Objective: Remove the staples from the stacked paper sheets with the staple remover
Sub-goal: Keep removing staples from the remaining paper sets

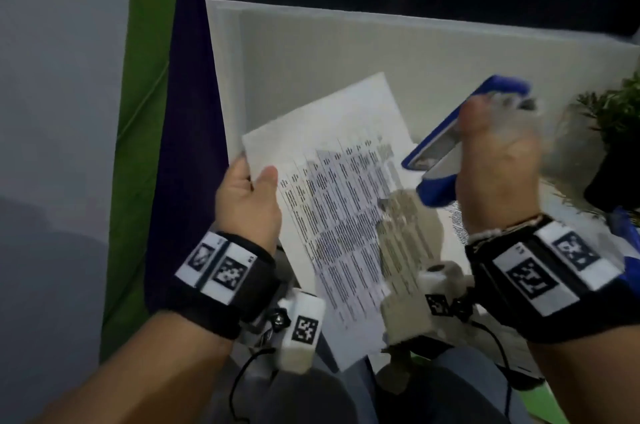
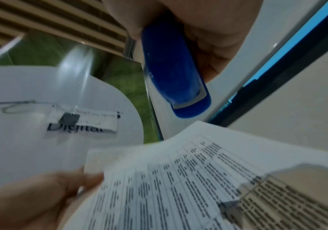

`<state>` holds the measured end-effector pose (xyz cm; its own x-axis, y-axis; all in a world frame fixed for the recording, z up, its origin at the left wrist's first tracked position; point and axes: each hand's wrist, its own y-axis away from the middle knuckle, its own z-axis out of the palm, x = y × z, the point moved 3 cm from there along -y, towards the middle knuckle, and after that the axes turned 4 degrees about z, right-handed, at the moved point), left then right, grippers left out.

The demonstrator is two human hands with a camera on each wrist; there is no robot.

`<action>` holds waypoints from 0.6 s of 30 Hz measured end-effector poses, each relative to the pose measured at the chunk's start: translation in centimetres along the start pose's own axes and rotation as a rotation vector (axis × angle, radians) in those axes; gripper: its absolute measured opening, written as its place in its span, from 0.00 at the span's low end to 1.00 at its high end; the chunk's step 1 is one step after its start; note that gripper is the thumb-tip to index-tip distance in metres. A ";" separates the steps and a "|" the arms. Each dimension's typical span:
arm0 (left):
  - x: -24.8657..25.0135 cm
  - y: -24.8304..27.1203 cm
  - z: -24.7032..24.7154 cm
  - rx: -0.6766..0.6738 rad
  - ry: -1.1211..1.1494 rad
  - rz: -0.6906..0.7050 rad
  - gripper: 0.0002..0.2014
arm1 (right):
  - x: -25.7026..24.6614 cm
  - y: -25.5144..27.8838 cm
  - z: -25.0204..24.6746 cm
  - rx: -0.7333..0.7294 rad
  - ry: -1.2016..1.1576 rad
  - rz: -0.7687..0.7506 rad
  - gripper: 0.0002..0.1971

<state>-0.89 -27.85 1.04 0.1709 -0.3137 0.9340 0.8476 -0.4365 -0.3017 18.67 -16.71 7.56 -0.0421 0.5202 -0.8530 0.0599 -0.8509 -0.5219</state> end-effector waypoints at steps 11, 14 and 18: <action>-3.4 2.2 0.1 -0.295 -0.255 0.392 0.22 | 11.3 3.6 -1.3 -0.192 0.395 0.420 0.34; -3.1 2.4 0.2 -0.292 -0.235 0.391 0.21 | 11.9 3.5 -1.7 -0.177 0.402 0.430 0.32; -2.9 2.2 0.4 -0.320 -0.192 0.322 0.20 | 12.2 3.5 -1.9 -0.161 0.384 0.440 0.30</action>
<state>0.68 -27.58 -2.21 0.5140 -0.3278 0.7927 0.5444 -0.5895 -0.5968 20.29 -13.18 -4.68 0.3822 0.1369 -0.9139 0.1414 -0.9860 -0.0886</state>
